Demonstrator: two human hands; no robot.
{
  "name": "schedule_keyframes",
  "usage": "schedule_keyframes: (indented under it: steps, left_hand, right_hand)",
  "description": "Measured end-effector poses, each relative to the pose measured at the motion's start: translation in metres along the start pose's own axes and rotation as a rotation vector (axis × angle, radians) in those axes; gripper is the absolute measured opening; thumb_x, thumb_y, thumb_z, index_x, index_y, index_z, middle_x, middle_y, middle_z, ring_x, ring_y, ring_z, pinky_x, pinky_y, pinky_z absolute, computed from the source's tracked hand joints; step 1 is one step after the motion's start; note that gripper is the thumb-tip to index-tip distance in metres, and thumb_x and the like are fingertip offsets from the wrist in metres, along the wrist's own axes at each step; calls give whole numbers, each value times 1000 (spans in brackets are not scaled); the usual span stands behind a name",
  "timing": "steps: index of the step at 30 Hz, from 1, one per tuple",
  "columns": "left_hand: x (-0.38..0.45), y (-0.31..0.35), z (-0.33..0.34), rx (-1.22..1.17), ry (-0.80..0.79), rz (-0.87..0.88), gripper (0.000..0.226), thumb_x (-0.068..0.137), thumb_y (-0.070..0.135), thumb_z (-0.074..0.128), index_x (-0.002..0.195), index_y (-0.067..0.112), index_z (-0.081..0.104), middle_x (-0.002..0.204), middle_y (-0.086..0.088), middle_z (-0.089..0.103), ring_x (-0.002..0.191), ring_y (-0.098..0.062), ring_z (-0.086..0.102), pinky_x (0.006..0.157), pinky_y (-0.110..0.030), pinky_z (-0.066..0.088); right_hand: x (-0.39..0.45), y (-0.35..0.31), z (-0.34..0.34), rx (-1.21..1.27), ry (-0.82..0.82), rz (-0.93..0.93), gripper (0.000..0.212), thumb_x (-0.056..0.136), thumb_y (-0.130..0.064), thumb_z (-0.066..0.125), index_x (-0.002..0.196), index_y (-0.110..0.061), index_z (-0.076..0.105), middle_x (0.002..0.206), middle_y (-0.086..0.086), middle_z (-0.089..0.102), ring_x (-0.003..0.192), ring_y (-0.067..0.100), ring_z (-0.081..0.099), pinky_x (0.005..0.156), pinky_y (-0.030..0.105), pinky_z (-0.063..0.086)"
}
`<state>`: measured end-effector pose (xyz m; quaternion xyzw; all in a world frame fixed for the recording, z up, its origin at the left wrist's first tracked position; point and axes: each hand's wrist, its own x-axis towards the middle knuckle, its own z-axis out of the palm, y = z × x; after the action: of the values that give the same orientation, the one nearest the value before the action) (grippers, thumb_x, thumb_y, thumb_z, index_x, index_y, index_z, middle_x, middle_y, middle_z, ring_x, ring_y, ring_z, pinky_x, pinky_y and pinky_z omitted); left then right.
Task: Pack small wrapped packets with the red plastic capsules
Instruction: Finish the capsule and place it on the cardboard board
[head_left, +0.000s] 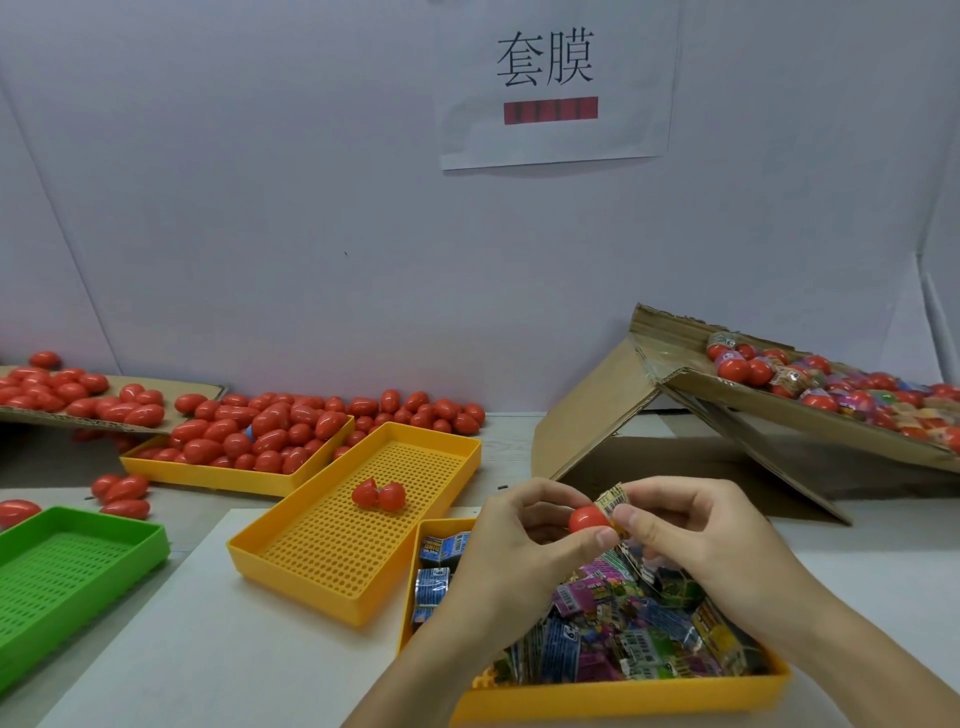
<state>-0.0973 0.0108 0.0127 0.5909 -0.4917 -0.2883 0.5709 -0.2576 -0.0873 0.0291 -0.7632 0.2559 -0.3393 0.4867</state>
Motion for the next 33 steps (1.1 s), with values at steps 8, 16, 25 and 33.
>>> schedule_keyframes:
  steps: [8,16,25,33]
  left_hand:
    - [-1,1,1,66,10,7,34,75,32,83,105,24,68,98,5,72,92,-6,69,85,-27,58]
    - [0,-1,2,112,-3,25,35,74,36,83,104,27,67,97,7,71,92,-3,68,85,-24,58]
    - [0,1,2,123,4,26,33,77,34,82,106,25,67,99,6,71,93,-3,68,86,-25,58]
    - [-1,1,2,158,-2,41,33,79,30,82,107,23,67,98,5,71,92,-4,68,85,-22,57]
  right_hand:
    - [0,0,0,-17,-16,-27,33,72,-42,68,99,-28,76,91,-8,77,86,8,72,67,19,57]
    - [1,3,0,-64,-22,-65,30,73,-47,68,96,-31,77,91,-9,77,88,6,71,68,21,56]
    - [1,4,4,-48,24,-82,27,72,-43,69,96,-32,76,89,-13,76,87,2,71,67,14,54]
    - [-1,3,5,-77,5,-95,27,71,-49,68,91,-34,78,88,-14,76,86,1,69,67,12,52]
